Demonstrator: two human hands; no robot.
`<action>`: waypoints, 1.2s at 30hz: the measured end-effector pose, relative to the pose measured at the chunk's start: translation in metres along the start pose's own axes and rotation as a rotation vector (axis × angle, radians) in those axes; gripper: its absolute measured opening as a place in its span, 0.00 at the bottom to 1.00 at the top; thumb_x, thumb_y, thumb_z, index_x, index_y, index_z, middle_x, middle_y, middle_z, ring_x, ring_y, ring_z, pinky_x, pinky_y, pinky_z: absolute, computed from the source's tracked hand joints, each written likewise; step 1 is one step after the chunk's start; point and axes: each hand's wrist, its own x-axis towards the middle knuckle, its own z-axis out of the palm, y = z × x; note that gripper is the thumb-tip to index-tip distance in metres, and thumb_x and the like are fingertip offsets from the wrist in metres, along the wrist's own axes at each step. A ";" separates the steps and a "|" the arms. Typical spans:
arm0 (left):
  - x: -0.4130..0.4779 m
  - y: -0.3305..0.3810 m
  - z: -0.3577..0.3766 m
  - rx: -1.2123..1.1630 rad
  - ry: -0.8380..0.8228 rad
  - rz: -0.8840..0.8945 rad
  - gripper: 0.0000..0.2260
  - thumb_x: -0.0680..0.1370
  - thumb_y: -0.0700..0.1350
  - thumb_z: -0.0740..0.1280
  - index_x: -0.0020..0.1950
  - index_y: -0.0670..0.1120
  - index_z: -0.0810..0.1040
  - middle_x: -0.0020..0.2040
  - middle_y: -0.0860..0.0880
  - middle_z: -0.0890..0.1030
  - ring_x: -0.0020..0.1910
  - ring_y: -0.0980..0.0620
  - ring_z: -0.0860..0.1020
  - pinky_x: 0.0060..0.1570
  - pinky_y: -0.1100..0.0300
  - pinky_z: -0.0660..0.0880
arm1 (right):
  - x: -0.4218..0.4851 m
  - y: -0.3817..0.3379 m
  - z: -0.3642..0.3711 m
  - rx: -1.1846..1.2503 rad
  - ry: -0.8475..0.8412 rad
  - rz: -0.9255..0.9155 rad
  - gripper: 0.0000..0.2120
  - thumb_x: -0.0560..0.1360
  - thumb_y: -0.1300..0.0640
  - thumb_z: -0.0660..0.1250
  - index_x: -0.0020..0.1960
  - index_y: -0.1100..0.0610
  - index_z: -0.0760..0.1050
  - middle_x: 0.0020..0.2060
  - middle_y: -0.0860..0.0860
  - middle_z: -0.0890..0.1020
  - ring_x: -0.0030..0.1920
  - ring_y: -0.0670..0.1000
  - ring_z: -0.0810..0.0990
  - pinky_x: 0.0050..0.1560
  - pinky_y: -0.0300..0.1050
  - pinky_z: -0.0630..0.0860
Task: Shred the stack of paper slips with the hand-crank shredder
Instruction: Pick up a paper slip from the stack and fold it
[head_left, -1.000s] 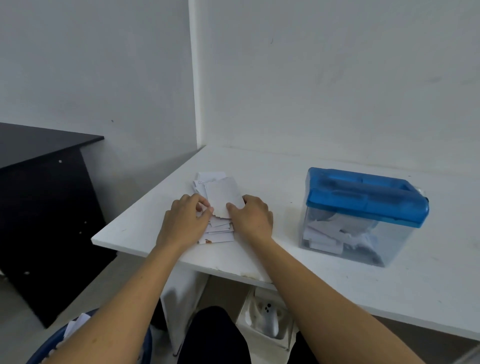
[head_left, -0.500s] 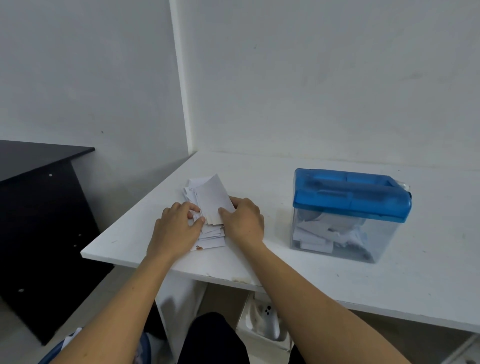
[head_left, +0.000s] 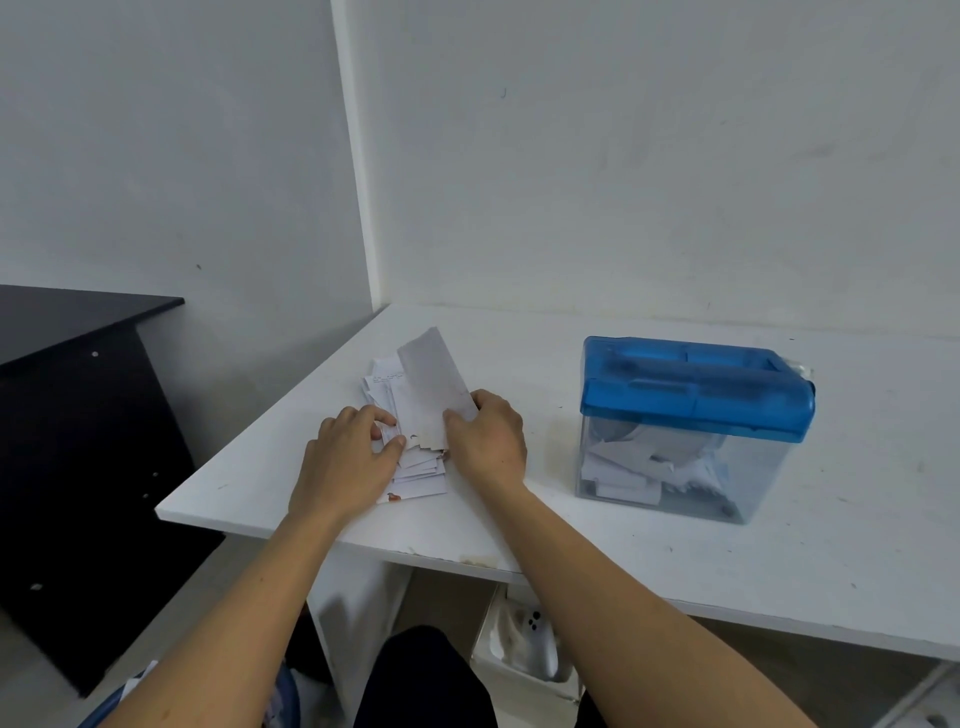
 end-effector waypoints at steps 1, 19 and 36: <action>0.000 0.000 0.000 0.001 -0.001 -0.001 0.11 0.82 0.54 0.65 0.63 0.53 0.75 0.57 0.51 0.77 0.59 0.49 0.73 0.57 0.51 0.72 | 0.000 0.000 0.000 -0.011 -0.015 -0.004 0.14 0.80 0.52 0.63 0.62 0.55 0.77 0.60 0.51 0.82 0.52 0.54 0.82 0.48 0.44 0.78; 0.001 0.002 0.000 0.022 -0.011 -0.012 0.23 0.80 0.60 0.65 0.71 0.51 0.73 0.61 0.50 0.77 0.62 0.48 0.72 0.61 0.50 0.70 | -0.003 -0.005 -0.007 0.156 -0.044 -0.044 0.10 0.76 0.63 0.68 0.57 0.57 0.74 0.54 0.51 0.79 0.53 0.50 0.78 0.38 0.26 0.69; -0.001 0.002 0.001 -0.036 0.012 0.109 0.18 0.75 0.63 0.69 0.62 0.58 0.83 0.61 0.60 0.76 0.62 0.55 0.69 0.57 0.57 0.70 | -0.002 -0.002 -0.005 0.153 0.002 0.045 0.11 0.79 0.57 0.65 0.61 0.55 0.73 0.58 0.52 0.80 0.54 0.54 0.80 0.49 0.41 0.78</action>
